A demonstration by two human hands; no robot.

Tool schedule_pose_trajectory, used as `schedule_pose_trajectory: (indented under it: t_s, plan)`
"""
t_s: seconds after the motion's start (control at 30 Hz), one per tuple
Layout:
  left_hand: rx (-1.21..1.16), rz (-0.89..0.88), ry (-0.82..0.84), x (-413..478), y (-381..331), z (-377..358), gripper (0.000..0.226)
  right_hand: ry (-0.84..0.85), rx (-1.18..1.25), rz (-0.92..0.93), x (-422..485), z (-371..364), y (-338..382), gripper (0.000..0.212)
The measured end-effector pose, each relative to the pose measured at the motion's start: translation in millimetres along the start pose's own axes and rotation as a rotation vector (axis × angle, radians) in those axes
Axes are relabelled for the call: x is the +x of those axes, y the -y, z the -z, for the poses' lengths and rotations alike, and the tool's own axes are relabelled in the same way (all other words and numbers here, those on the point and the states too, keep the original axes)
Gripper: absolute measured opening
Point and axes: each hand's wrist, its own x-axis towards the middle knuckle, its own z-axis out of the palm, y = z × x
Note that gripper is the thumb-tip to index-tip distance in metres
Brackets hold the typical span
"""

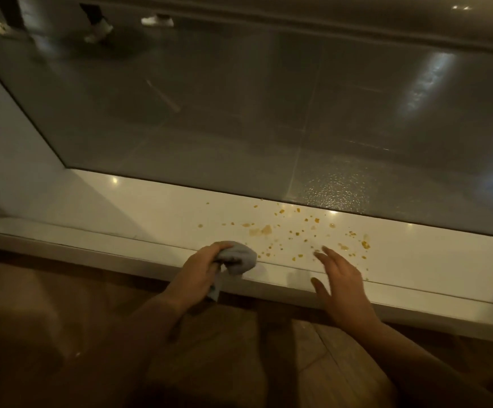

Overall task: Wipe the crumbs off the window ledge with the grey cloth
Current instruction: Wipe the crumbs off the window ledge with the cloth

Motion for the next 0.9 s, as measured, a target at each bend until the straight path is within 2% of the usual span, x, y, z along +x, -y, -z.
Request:
schedule_pose_trajectory:
  t_s: [0.07,0.17,0.27,0.33,0.43,0.53,0.67,0.73,0.8,0.9]
  plan:
    - [-0.011,0.108,-0.173,2.3,15.6,8.8,0.033,0.050,-0.047,-0.214,-9.6,-5.4,-18.9,0.055]
    - [0.000,0.177,-0.388,9.9,30.6,20.7,0.037,0.040,-0.090,-0.396,-22.3,-9.3,-41.3,0.056]
    - [0.091,0.267,-0.514,18.6,37.5,33.6,0.034,-0.067,-0.063,-0.523,-30.9,-6.5,-57.7,0.053]
    - [0.145,0.299,-0.540,26.9,42.1,40.8,0.034,-0.126,-0.045,-0.593,-35.8,-1.1,-68.6,0.051]
    - [0.128,0.319,-0.534,45.1,53.3,46.5,0.043,-0.109,-0.069,-0.657,-37.5,5.5,-88.5,0.054]
    - [0.122,0.282,-0.466,63.8,60.4,42.8,0.048,-0.012,-0.075,-0.725,-34.9,8.5,-104.2,0.058]
    - [0.381,0.360,-0.169,85.7,62.4,23.9,0.055,0.159,-0.084,-0.768,-34.9,2.5,-114.5,0.065]
    - [0.539,0.368,-0.081,90.9,65.5,14.5,0.058,0.203,-0.122,-0.772,-36.5,-2.9,-119.1,0.066]
    - [0.651,0.361,-0.066,91.7,70.1,8.7,0.060,0.209,-0.169,-0.765,-38.3,-6.3,-121.1,0.066]
    - [0.696,0.346,-0.096,90.2,73.5,3.5,0.060,0.118,-0.257,-0.708,-40.2,-12.5,-121.2,0.065]
